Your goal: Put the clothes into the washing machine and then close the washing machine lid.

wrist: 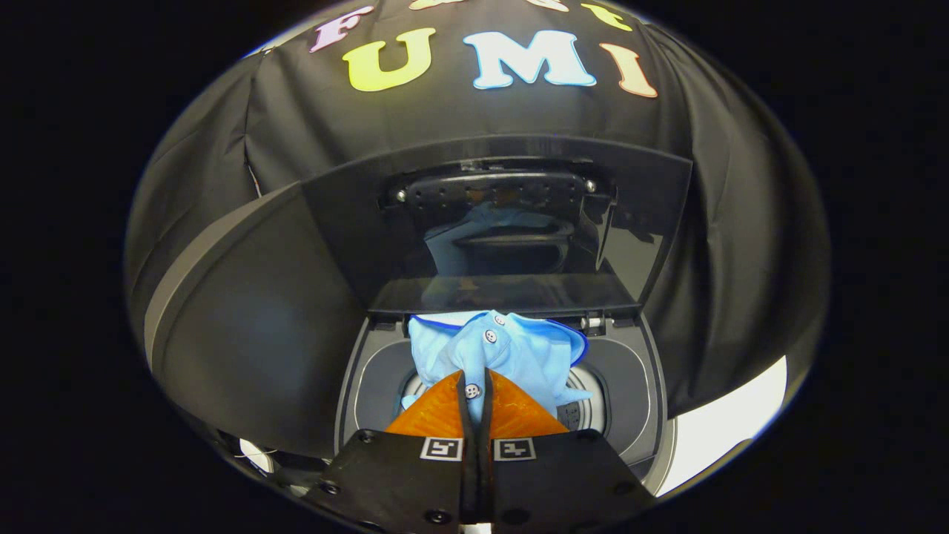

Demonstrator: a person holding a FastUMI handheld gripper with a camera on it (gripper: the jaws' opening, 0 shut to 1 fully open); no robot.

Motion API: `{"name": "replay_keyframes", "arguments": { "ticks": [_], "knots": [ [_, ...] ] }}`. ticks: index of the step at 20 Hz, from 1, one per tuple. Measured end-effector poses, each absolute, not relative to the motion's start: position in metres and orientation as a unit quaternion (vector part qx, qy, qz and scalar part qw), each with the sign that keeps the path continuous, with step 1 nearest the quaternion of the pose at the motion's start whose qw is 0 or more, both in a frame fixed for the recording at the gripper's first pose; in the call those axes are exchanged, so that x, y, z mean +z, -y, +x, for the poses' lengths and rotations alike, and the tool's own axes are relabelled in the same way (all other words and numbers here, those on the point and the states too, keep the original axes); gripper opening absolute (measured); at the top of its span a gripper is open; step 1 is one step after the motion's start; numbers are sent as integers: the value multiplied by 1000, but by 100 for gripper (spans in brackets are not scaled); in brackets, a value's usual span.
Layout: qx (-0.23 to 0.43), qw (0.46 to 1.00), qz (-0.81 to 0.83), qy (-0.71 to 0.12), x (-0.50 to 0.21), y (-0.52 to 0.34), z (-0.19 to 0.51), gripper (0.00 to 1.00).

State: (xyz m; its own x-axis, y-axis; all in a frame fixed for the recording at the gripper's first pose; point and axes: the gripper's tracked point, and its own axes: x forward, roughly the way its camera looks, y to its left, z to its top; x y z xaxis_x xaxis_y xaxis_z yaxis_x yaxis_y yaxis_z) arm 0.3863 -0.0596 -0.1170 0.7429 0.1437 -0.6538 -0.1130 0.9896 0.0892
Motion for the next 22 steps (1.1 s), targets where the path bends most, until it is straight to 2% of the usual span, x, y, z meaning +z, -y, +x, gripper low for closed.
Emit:
{"name": "replay_keyframes", "arguments": {
  "ticks": [6, 10, 16, 22],
  "knots": [
    [57, 928, 30, -368, -140, 64, 389, 2],
    [56, 923, 28, -381, -149, 62, 391, 8],
    [43, 925, 2, -376, -155, 61, 386, 97],
    [42, 936, 4, -349, -129, 52, 379, 97]
  ]
}}
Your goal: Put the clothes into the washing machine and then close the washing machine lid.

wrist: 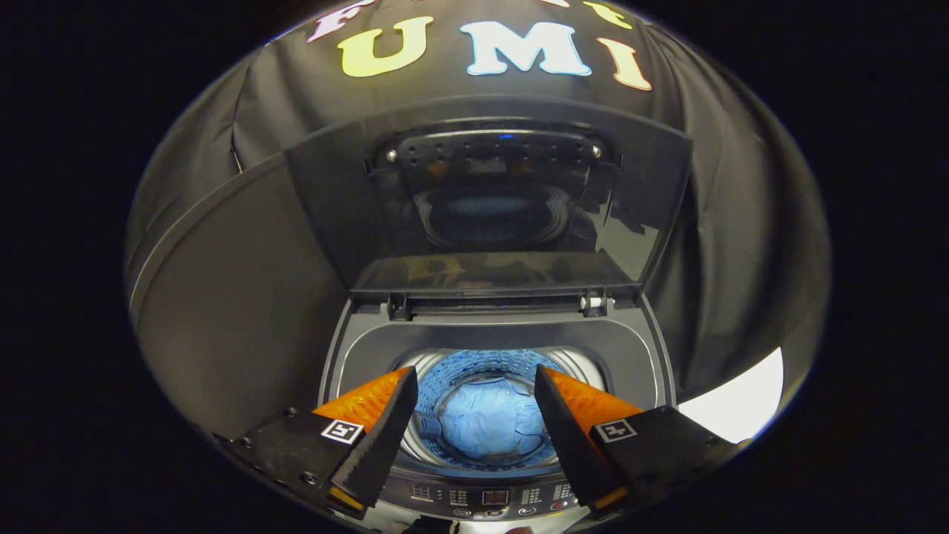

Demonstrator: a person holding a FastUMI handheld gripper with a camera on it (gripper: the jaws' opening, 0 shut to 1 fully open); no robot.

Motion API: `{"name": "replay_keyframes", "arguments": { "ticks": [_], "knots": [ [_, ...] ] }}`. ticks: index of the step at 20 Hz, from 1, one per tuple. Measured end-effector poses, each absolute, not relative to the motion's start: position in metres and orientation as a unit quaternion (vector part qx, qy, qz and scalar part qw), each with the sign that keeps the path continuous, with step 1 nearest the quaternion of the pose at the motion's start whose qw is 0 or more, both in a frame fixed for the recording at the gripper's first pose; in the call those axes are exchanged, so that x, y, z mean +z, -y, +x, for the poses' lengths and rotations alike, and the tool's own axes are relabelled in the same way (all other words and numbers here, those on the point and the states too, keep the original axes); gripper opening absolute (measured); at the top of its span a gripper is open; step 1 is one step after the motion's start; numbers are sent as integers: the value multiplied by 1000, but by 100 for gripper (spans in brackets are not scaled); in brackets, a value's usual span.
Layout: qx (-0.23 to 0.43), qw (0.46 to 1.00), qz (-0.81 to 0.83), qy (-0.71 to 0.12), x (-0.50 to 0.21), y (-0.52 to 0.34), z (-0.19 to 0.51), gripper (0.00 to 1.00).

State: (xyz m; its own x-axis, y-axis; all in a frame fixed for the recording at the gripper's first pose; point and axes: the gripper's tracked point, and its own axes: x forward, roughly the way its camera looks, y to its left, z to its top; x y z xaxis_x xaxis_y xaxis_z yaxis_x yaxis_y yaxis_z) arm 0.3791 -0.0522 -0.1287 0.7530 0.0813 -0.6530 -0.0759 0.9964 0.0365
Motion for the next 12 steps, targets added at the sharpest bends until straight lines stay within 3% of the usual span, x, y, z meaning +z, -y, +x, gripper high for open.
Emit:
{"name": "replay_keyframes", "arguments": {
  "ticks": [12],
  "knots": [
    [35, 989, -14, -140, 37, 35, 288, 97]
  ]
}}
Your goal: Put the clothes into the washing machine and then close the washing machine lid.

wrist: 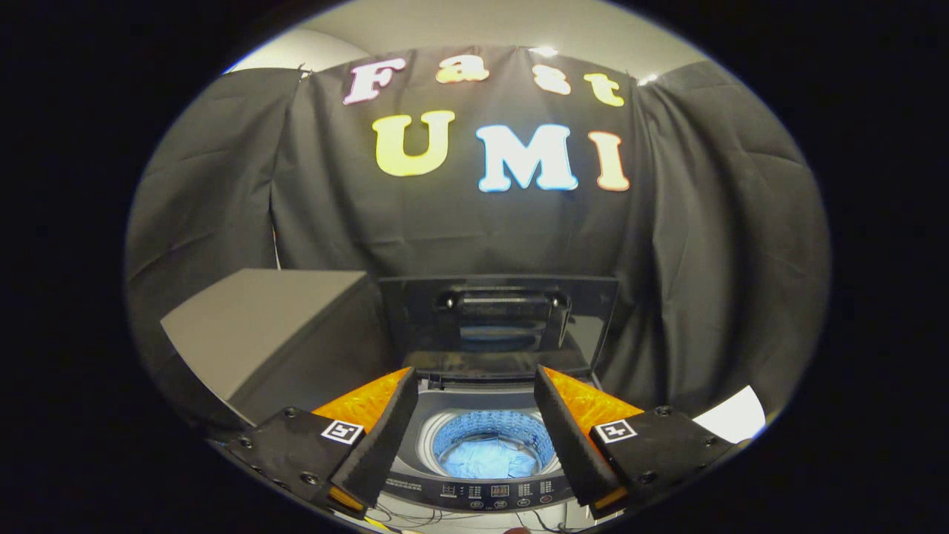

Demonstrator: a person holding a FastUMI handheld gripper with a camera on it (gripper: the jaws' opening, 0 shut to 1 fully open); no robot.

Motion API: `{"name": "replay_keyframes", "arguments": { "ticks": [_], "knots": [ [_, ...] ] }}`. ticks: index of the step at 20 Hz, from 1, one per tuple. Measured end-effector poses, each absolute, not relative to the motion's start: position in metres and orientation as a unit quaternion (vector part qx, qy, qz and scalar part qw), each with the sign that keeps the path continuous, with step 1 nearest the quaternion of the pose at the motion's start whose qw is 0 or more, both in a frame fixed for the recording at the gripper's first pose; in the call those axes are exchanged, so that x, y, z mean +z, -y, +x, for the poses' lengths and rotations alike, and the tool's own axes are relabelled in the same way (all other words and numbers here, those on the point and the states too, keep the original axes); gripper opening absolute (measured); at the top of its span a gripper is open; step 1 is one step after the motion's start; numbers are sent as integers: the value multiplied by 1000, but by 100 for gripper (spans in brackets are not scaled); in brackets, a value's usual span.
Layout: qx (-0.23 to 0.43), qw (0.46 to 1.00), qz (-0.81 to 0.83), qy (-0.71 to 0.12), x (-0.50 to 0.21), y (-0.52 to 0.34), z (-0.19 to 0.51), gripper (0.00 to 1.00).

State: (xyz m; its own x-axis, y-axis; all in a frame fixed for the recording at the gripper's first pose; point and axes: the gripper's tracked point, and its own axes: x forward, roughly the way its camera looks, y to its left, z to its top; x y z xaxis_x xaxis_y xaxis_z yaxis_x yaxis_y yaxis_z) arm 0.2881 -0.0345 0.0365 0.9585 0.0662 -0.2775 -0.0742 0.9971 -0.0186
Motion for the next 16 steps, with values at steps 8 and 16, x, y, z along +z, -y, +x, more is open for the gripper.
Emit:
{"name": "replay_keyframes", "arguments": {
  "ticks": [8, 16],
  "knots": [
    [23, 998, -17, -61, 102, 25, 198, 97],
    [6, 1000, -12, 6, 125, 17, 116, 97]
  ]
}}
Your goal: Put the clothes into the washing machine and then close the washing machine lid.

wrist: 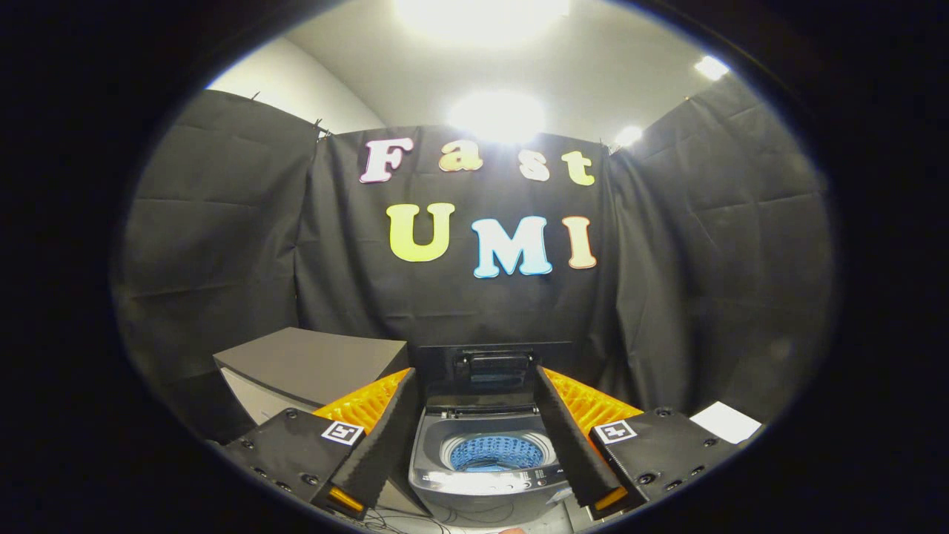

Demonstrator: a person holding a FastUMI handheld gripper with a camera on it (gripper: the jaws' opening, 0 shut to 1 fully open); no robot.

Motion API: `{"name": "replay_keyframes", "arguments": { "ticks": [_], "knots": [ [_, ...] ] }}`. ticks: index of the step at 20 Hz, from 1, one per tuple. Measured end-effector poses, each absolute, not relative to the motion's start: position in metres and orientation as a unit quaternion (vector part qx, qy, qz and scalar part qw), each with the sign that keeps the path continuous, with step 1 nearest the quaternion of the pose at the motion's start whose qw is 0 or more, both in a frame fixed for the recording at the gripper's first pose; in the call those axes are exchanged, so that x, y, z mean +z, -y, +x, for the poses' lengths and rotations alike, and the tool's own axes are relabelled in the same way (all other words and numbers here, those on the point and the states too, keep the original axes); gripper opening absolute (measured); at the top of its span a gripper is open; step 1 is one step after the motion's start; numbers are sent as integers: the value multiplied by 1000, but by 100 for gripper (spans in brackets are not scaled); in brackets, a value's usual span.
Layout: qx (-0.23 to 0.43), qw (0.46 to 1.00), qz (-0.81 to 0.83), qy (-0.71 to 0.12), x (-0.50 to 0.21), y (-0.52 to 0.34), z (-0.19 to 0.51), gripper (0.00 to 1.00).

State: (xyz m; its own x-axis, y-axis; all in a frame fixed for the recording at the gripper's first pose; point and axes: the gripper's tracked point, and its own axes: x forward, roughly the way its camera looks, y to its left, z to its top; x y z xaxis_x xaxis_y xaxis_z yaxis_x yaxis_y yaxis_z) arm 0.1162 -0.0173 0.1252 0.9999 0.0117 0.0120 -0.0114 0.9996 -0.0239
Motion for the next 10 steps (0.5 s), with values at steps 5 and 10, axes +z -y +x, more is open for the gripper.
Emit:
{"name": "replay_keyframes", "arguments": {
  "ticks": [5, 10],
  "knots": [
    [2, 1000, -29, 12, 121, 17, 86, 97],
    [6, 1000, -23, 13, 116, 10, 76, 97]
  ]
}}
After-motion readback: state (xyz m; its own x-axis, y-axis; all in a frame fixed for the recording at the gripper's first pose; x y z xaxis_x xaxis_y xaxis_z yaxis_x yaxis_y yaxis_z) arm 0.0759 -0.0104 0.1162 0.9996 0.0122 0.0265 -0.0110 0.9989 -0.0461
